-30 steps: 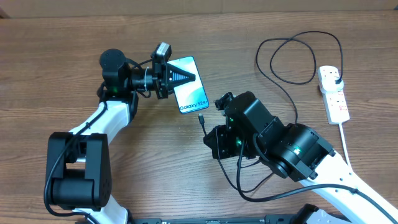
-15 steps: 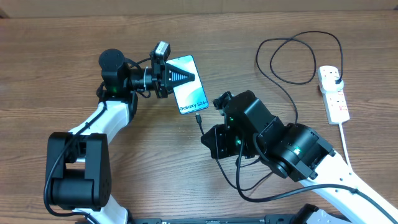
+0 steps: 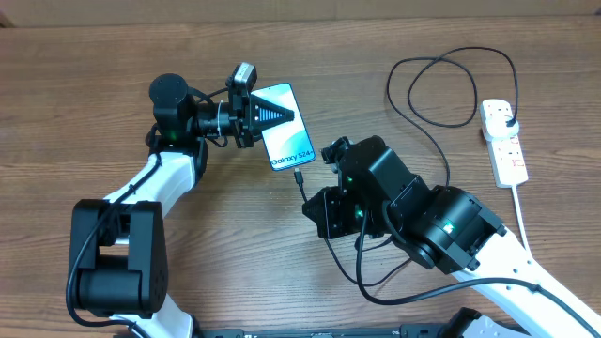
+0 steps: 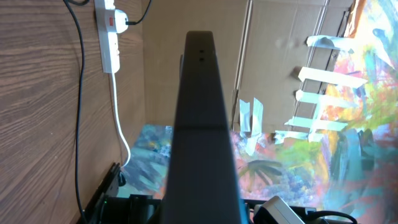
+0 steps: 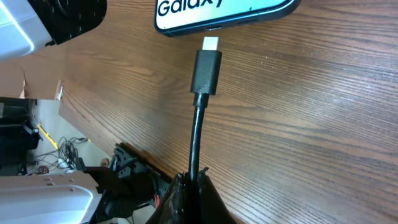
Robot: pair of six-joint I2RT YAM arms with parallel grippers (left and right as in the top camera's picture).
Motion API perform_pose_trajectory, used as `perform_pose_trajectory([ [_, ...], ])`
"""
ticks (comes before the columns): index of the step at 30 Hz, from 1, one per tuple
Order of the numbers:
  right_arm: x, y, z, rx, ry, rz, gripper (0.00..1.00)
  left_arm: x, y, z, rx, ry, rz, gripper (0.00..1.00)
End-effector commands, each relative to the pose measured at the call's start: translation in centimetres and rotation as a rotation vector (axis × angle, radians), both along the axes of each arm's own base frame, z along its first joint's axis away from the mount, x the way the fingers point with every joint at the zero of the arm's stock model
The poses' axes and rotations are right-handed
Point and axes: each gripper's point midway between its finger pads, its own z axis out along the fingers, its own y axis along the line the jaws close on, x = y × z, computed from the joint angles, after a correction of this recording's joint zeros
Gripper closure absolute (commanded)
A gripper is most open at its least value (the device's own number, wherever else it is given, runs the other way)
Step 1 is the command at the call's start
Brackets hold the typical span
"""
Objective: Plug charger to phone and switch on socket
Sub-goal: 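Push the USB-C plug upward into the phone's port with the right gripper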
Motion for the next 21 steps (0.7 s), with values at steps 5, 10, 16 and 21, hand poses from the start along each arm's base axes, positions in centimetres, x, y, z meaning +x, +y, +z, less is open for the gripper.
perform_pose_trajectory([
  [5, 0.74, -0.21, -0.14, -0.033, -0.055, 0.005, 0.96, 0.40, -0.06, 1.06, -0.004, -0.003, 0.008, 0.96],
  [10, 0.85, -0.18, -0.25, -0.042, -0.068, 0.018, 0.96, 0.40, -0.06, 1.06, -0.004, -0.003, 0.008, 0.96],
  [16, 0.92, -0.26, -0.29, -0.068, -0.124, 0.080, 0.96, 0.42, -0.06, 1.06, -0.004, -0.004, 0.009, 0.96],
  [21, 1.00, -0.41, -0.37, -0.080, -0.133, 0.084, 0.96, 0.46, -0.06, 1.06, -0.004, -0.004, 0.011, 0.96],
])
